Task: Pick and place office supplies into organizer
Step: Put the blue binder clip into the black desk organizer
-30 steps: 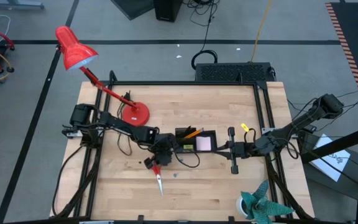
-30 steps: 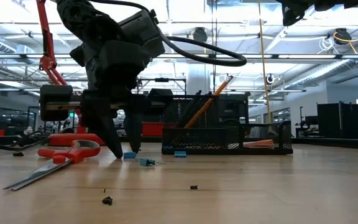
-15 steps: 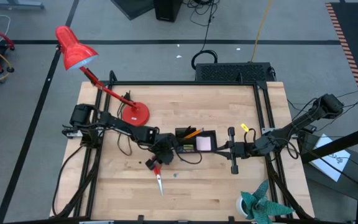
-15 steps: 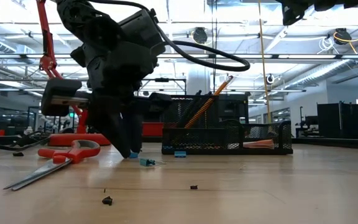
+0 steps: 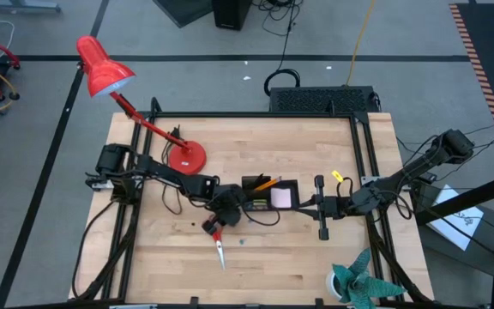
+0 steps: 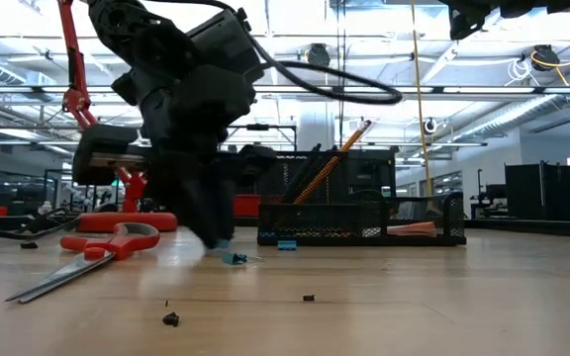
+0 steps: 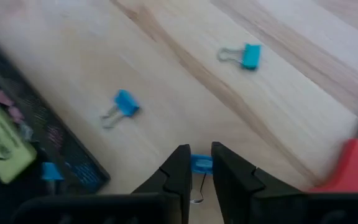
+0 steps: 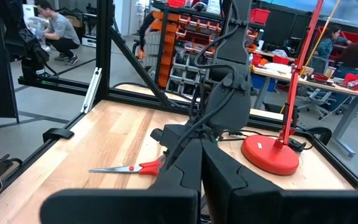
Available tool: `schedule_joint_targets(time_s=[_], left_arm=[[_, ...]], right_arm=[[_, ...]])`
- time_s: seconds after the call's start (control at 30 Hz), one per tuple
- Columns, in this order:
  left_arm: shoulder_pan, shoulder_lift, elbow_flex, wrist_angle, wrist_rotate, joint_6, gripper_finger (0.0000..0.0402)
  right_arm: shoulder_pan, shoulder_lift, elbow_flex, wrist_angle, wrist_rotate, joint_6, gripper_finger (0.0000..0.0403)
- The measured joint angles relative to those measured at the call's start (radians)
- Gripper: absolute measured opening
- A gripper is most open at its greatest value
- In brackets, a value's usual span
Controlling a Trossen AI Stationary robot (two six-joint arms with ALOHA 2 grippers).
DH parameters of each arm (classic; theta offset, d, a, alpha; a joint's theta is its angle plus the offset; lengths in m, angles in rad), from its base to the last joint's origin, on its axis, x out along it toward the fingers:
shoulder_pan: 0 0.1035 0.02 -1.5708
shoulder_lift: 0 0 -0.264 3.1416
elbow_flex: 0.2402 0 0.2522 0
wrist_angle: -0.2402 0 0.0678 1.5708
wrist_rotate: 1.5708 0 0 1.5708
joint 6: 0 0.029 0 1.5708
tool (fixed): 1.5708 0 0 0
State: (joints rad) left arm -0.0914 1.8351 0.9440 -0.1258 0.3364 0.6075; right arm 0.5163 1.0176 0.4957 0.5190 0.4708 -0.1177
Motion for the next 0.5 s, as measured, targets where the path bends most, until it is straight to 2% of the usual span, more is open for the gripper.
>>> schedule_joint_targets(time_s=[0.13,0.4,0.5], left_arm=[[-0.002,-0.033,0.022,-0.022,-0.044,-0.022,0.0064],[-0.003,-0.113,0.089,0.004,-0.054,-0.099,0.0055],[-0.004,-0.113,0.119,0.044,-0.124,-0.150,0.0060]], right_arm=[[0.000,-0.001,0.000,0.000,0.000,0.000,0.0002],[0.000,-0.001,-0.002,0.005,0.001,-0.004,0.0002],[0.000,0.000,-0.001,0.002,0.002,-0.001,0.0001]])
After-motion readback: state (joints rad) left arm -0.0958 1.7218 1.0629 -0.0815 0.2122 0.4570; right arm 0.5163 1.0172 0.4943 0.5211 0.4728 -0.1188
